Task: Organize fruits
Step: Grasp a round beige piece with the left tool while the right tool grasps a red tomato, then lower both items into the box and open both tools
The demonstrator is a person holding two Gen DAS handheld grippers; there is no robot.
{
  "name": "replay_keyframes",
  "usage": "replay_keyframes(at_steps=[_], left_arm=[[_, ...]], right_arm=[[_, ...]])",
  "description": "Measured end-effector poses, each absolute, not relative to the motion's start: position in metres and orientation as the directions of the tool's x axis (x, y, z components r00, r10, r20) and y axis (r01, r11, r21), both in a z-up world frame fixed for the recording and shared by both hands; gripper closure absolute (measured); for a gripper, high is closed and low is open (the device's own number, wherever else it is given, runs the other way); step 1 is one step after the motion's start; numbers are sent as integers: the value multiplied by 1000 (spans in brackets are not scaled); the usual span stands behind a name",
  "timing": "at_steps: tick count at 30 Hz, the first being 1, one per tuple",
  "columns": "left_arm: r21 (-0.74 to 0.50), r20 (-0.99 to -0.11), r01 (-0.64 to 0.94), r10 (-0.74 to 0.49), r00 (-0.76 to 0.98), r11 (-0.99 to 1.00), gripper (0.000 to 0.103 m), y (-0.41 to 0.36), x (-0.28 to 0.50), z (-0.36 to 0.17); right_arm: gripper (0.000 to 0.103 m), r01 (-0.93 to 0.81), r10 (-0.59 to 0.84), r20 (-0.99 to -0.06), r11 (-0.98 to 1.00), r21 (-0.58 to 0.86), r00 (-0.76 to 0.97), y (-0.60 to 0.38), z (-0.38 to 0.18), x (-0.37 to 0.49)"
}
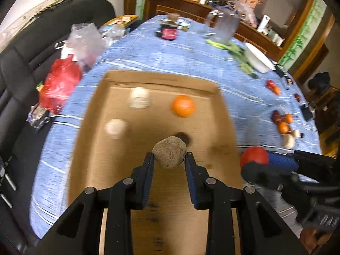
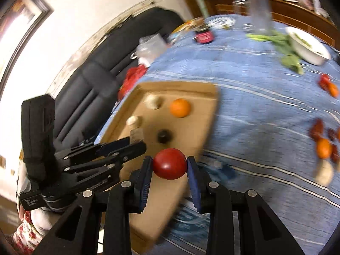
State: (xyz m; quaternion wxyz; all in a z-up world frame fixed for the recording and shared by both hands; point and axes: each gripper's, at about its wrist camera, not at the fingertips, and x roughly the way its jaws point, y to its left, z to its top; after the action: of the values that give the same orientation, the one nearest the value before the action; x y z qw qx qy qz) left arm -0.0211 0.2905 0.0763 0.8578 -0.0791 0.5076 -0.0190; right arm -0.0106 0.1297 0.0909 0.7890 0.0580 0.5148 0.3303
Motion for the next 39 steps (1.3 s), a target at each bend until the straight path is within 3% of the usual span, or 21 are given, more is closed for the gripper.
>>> replay_keyframes(at_steps=[12,23,25,28,32,39], left_arm=[[-141,-901,-55,-105,421,988,74,333,-10,48],[-160,-904,-61,-122,410,985,69,338,-6,46],[-172,-898,-69,-128,420,983,68,340,-8,50],[-179,-887,-78,-126,443,981,61,341,-11,61],[-199,-868,-96,-130,479,975,60,339,-15,76],[-248,-833,-74,-174,525,966,53,312,-15,102]], right_arm=[[67,-455,503,-843,806,379,189,187,43,-1],[64,-471,469,-858,817,332,209,204,34,4],[52,-472,458,-862,823,318,218,206,34,5],[49,-472,457,-856,827,307,242,204,42,0],[49,-464,475,-836,827,318,275,191,61,-5],[28,-362,468,-757,874,323,456,125,96,-23]])
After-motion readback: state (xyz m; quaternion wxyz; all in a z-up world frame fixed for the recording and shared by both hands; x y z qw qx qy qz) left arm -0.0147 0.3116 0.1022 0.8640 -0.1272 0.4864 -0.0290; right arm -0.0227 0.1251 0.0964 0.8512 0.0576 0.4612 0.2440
